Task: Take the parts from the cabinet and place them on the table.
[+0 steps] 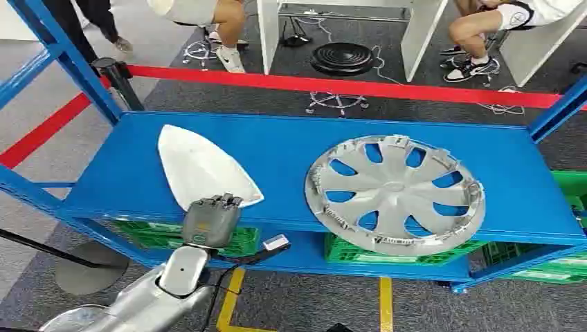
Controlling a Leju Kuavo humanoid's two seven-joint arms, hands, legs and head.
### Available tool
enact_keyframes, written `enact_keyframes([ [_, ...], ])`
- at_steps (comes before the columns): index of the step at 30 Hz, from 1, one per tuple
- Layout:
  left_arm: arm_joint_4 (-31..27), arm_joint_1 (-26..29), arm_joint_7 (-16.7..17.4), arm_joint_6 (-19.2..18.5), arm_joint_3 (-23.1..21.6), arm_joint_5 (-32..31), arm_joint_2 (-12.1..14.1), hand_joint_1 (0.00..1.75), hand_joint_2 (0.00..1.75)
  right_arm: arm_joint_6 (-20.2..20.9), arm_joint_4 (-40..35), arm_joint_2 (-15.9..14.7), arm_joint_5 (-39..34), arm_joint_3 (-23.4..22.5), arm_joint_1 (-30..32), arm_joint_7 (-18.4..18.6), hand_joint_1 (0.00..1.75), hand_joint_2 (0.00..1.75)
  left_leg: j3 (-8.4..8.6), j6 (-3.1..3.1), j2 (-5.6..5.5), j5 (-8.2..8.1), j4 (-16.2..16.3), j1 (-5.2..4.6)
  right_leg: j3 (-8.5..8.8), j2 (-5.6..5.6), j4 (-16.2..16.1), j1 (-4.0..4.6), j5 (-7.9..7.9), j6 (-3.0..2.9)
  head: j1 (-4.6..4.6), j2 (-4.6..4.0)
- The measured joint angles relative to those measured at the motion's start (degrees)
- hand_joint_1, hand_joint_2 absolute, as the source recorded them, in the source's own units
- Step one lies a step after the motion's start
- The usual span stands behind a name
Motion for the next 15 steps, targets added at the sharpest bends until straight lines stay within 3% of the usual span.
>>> enact_keyframes([
  [4,-1.3,-1.1,3.0,0.0,-3.3,0.0,1.1,1.62,1.75,-0.1,0.0,0.0,-0.1,0.0,0.0,-0.1,0.0,0.0,0.0,0.0,0.0,0.0,0.0,-0.01,0.0,0.0,0.0,-0.01,0.02,0.02,0.0,0.0],
  [8,-2.9,-2.3,5.9,0.0,-6.8,0.0,2.7,1.62,1.75,-0.3,0.0,0.0,-0.4,0.0,0.0,-0.1,0.0,0.0,-0.08,0.46,-0.01,-0.11,0.2,-0.44,0.0,0.0,-0.1,-0.44,0.13,0.48,-0.02,0.0],
  [11,-4.4,-3.0,6.8,0.0,-8.8,0.0,3.6,1.62,1.75,-0.5,0.0,0.0,-0.6,0.0,0.0,-0.2,0.0,0.0,-0.07,1.08,-0.01,0.24,0.2,-0.82,0.08,0.01,-0.3,-0.84,0.56,1.14,-0.04,0.0],
  [12,-4.9,-3.4,7.3,0.0,-9.4,0.0,3.8,1.62,1.75,-0.7,0.0,0.0,-0.6,0.0,0.0,-0.2,0.0,0.0,0.06,1.5,0.07,0.83,-0.8,-0.5,0.09,0.04,-0.3,-0.66,0.55,1.41,-0.04,0.0],
  [13,-5.3,-3.6,7.8,-0.1,-9.9,0.0,3.9,1.62,1.75,-0.8,0.0,0.0,-0.7,0.0,-0.1,-0.2,0.0,0.0,0.21,1.65,0.23,1.2,-1.2,-0.22,-0.69,-0.04,0.4,-0.73,-0.73,1.48,0.04,0.0],
  [15,-6.5,-4.2,8.7,-0.4,-11.4,0.0,4.3,1.62,1.75,-1.1,0.0,0.0,-0.8,0.0,-0.1,-0.3,0.0,0.0,-0.01,1.91,0.23,1.35,-1.2,-0.11,-2.92,-0.1,7.1,-0.85,-5.67,1.73,0.39,0.02],
])
